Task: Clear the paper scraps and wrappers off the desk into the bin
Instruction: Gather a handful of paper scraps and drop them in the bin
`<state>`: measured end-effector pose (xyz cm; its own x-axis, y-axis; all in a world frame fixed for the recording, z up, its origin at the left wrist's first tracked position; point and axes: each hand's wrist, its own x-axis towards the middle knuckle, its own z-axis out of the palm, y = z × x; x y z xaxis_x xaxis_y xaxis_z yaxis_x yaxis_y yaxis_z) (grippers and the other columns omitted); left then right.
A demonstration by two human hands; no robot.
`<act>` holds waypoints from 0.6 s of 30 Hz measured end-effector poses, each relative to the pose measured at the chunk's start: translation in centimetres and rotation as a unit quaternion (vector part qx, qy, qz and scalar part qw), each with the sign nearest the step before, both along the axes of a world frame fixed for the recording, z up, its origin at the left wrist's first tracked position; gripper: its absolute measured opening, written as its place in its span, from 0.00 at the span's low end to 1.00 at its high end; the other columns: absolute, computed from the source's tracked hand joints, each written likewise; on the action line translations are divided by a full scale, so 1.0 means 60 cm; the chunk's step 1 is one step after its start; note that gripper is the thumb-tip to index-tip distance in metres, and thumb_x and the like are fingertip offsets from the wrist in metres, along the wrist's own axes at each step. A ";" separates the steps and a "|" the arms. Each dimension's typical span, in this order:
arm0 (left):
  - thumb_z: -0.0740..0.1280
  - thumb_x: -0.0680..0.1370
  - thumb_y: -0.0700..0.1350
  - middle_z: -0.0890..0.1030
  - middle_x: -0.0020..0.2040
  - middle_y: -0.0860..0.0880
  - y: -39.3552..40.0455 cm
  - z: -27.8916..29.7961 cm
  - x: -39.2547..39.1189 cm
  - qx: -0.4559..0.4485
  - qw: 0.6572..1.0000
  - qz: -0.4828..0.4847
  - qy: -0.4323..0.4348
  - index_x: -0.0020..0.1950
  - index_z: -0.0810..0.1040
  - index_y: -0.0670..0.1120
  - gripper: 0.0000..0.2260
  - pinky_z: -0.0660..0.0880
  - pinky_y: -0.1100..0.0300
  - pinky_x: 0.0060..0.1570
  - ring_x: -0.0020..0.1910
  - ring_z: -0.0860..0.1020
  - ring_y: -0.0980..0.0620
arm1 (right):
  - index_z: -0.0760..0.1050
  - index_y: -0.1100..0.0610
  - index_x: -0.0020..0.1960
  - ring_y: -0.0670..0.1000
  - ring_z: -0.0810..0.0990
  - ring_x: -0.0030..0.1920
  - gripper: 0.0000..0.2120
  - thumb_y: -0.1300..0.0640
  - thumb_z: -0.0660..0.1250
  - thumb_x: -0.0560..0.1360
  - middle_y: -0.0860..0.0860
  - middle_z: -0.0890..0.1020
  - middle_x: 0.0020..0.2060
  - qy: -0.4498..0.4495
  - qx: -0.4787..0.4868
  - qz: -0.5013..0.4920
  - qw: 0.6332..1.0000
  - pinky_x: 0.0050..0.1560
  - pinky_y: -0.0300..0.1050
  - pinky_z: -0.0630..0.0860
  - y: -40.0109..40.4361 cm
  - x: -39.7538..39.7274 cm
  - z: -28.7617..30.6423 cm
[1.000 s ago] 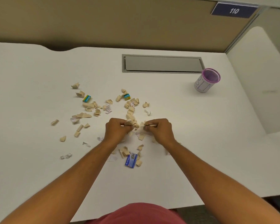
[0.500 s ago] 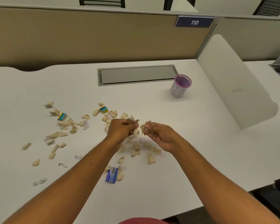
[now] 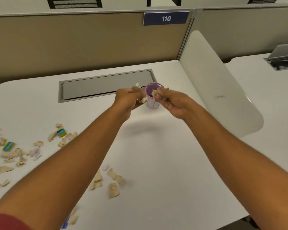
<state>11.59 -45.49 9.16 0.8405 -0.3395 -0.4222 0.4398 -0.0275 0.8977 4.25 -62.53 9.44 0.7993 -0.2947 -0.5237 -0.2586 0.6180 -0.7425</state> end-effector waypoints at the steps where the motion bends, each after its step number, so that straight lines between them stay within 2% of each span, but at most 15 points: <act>1: 0.77 0.75 0.35 0.88 0.52 0.42 -0.026 0.003 0.013 0.011 1.000 0.000 -0.004 0.48 0.86 0.38 0.04 0.86 0.52 0.53 0.45 0.87 0.47 | 0.80 0.68 0.57 0.52 0.88 0.45 0.10 0.69 0.72 0.76 0.59 0.85 0.52 0.010 -0.031 0.000 0.999 0.45 0.40 0.85 -0.016 0.016 0.004; 3: 0.78 0.75 0.36 0.87 0.53 0.41 -0.071 0.005 0.035 0.044 0.999 -0.002 -0.012 0.54 0.86 0.37 0.09 0.86 0.50 0.53 0.48 0.88 0.45 | 0.80 0.68 0.60 0.55 0.87 0.50 0.14 0.70 0.74 0.75 0.60 0.84 0.57 0.037 -0.096 0.007 0.995 0.49 0.44 0.86 -0.039 0.045 0.010; 5: 0.78 0.75 0.36 0.87 0.55 0.41 -0.103 0.002 0.053 0.081 0.997 -0.009 -0.018 0.57 0.85 0.37 0.12 0.86 0.49 0.54 0.51 0.87 0.43 | 0.80 0.67 0.61 0.56 0.87 0.51 0.15 0.70 0.73 0.75 0.59 0.84 0.57 0.064 -0.148 0.024 0.987 0.52 0.45 0.86 -0.051 0.068 0.015; 11: 0.78 0.76 0.41 0.85 0.56 0.41 -0.145 -0.007 0.065 0.182 0.981 -0.041 -0.043 0.59 0.84 0.39 0.13 0.84 0.47 0.58 0.54 0.86 0.41 | 0.80 0.66 0.62 0.57 0.86 0.56 0.16 0.65 0.75 0.75 0.59 0.84 0.58 0.152 -0.310 0.130 0.929 0.61 0.50 0.83 -0.058 0.109 0.017; 14: 0.75 0.77 0.37 0.85 0.56 0.40 -0.151 0.005 0.060 0.183 0.981 -0.059 -0.033 0.58 0.83 0.38 0.10 0.85 0.48 0.57 0.53 0.86 0.40 | 0.81 0.64 0.60 0.56 0.86 0.54 0.15 0.65 0.75 0.74 0.58 0.85 0.55 0.156 -0.356 0.162 0.907 0.59 0.51 0.84 -0.057 0.117 0.020; 18: 0.69 0.78 0.34 0.85 0.55 0.37 -0.155 0.026 0.057 0.173 0.984 -0.042 -0.016 0.57 0.81 0.35 0.09 0.85 0.45 0.54 0.51 0.86 0.37 | 0.81 0.60 0.60 0.57 0.86 0.53 0.12 0.63 0.71 0.77 0.56 0.84 0.55 0.146 -0.407 0.191 0.881 0.53 0.48 0.85 -0.059 0.119 0.023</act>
<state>15.03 -54.79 10.69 0.8302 -0.2485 -0.4991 0.3951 -0.3693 0.8411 11.36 -66.05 10.82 0.7879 -0.4054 -0.4636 -0.5860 -0.2618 -0.7669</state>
